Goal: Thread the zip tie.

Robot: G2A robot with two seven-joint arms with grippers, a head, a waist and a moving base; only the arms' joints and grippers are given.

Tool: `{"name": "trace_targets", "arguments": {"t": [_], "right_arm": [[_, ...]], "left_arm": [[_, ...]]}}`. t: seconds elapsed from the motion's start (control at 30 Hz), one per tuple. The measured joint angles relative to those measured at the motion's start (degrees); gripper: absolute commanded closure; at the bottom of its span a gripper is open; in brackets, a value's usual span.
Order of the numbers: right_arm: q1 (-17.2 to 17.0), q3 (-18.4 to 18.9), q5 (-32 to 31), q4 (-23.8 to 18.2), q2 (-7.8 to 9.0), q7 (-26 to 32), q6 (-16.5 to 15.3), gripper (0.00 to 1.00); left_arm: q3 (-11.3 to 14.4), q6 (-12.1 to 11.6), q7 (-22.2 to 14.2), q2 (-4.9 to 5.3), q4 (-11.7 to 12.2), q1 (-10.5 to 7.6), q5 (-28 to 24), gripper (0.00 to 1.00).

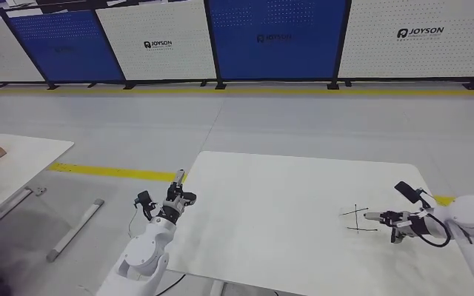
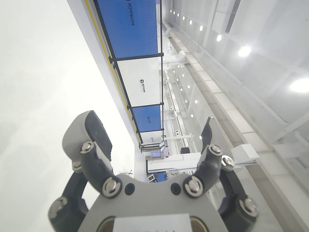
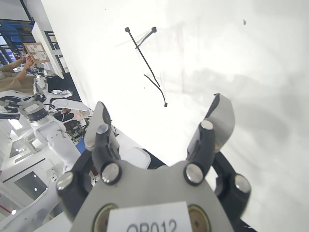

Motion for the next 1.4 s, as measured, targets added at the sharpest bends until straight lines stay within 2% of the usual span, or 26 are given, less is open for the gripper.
{"name": "trace_targets", "arguments": {"t": [0.13, 0.27, 0.53, 0.67, 0.83, 0.93, 1.4], "right_arm": [[-0.4, 0.4, -1.3, -1.6, 0.45, 1.3, 2.1, 0.56], [-0.2, -0.1, -1.4, -2.1, 0.38, 1.8, 3.5, 0.63], [1.8, -2.4, -1.8, 0.0, -0.39, 1.5, 5.5, 0.68], [2.6, -3.2, -1.7, 1.3, -0.70, 1.3, 5.8, 0.69], [3.3, -4.0, -1.9, 2.3, -0.97, 1.1, 6.0, 0.75], [3.6, -4.4, -2.1, 2.6, -1.08, 1.0, 6.2, 0.73], [4.7, -6.0, -3.1, 3.4, -1.53, 1.2, 7.2, 0.77]], "left_arm": [[0.0, 0.0, 0.0, 0.00, 0.0, 0.00, 0.0, 0.00], [0.0, 0.0, 0.0, 0.00, 0.0, 0.00, 0.0, 0.00], [0.0, 0.0, 0.0, 0.00, 0.0, 0.00, 0.0, 0.00], [0.0, 0.0, 0.0, 0.00, 0.0, 0.00, 0.0, 0.00], [0.0, 0.0, 0.0, 0.00, 0.0, 0.00, 0.0, 0.00], [0.0, 0.0, 0.0, 0.00, 0.0, 0.00, 0.0, 0.00], [0.0, 0.0, 0.0, 0.00, 0.0, 0.00, 0.0, 0.00]]}}
